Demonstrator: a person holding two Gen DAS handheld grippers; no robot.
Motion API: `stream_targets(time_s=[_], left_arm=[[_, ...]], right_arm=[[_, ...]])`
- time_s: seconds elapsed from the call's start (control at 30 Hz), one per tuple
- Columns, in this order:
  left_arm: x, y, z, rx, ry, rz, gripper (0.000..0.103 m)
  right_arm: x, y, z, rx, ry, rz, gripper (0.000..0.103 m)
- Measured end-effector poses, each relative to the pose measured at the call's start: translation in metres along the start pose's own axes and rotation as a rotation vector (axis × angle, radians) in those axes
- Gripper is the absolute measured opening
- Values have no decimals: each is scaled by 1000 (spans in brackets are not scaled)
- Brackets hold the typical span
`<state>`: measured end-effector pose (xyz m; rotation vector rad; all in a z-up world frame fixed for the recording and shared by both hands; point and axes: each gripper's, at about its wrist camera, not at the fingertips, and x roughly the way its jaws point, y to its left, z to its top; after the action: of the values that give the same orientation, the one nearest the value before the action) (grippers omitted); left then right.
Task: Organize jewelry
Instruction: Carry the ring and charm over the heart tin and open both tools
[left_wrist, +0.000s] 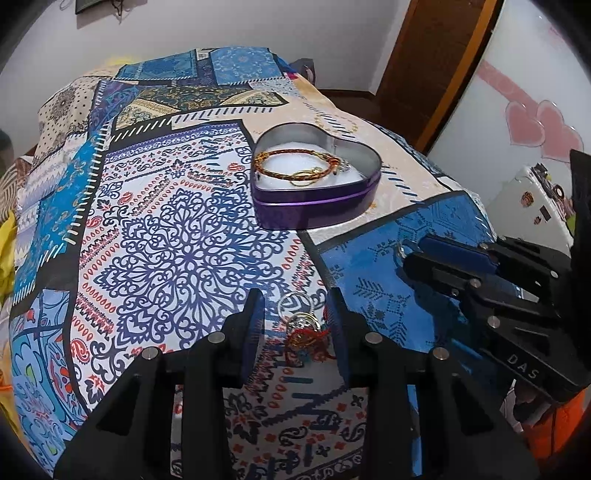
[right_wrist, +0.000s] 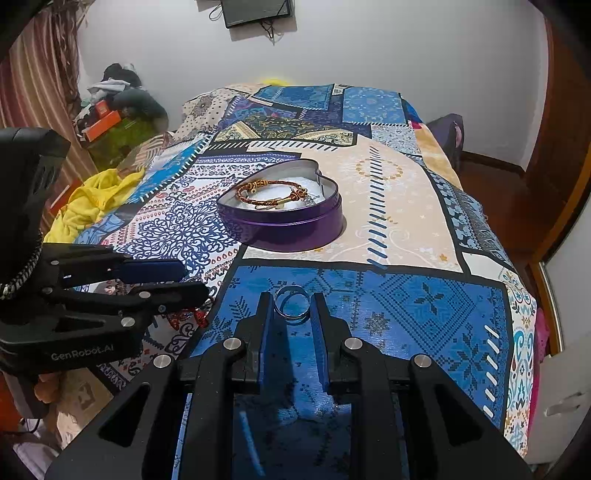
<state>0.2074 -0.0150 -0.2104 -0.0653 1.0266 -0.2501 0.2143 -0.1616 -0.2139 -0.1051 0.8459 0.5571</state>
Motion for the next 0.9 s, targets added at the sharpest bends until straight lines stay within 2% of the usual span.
stream_targets(time_s=[0.07,0.1,0.33,0.9], left_arm=[[3,4,1,-16,13,2,20],[4,6,1,-21,16,2,20],[1,5,0,-12,-1,10,20],[-53,6,7,-5,-154,28,19]], right_arm=[[0,1,0,-1,-1,0,18],[0,1,1,-1,-2,0,18],[-5,2,2,-5,-14,-2,18],[-26,5,20,-4,-90,-16,18]])
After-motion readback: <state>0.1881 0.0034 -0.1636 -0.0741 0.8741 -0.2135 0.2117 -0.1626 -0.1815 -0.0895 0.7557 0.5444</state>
